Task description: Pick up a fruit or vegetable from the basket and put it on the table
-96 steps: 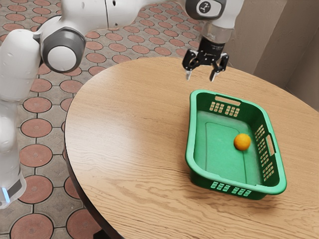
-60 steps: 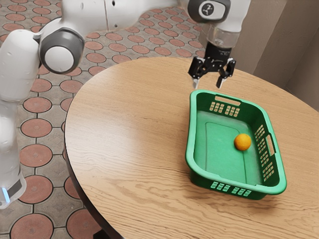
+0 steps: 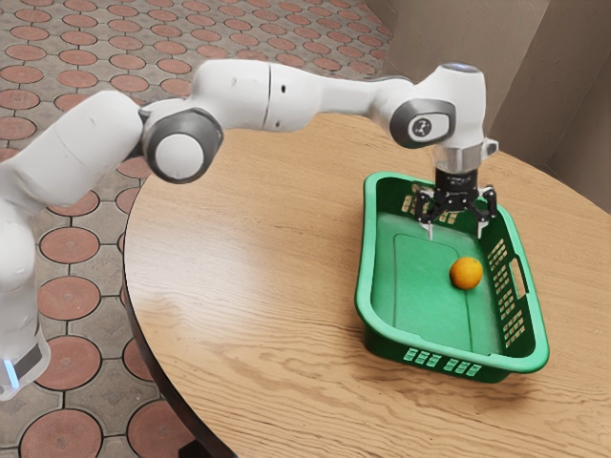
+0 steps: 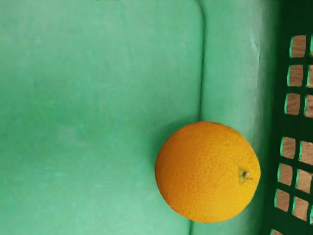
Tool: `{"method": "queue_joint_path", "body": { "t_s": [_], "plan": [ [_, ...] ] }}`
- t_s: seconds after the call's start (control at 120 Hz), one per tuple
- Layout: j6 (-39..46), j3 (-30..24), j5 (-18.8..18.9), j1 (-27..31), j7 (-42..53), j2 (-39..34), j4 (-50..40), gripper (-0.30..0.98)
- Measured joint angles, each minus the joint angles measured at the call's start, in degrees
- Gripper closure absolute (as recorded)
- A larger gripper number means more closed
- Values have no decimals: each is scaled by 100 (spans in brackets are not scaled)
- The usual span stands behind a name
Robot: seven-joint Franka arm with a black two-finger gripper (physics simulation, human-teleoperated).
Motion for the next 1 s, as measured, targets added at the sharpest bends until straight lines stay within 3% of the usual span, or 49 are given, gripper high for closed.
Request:
{"method": "queue_joint_path", "body": {
  "t_s": [0.367, 0.675, 1.0],
  "plan": [
    [1462, -52, 78, -23, 1368, 432, -46, 0],
    [1753, -26, 59, 21, 2008, 369, -237, 0],
    [1832, 250, -270, -100, 2335, -125, -1018, 0]
  ]
}}
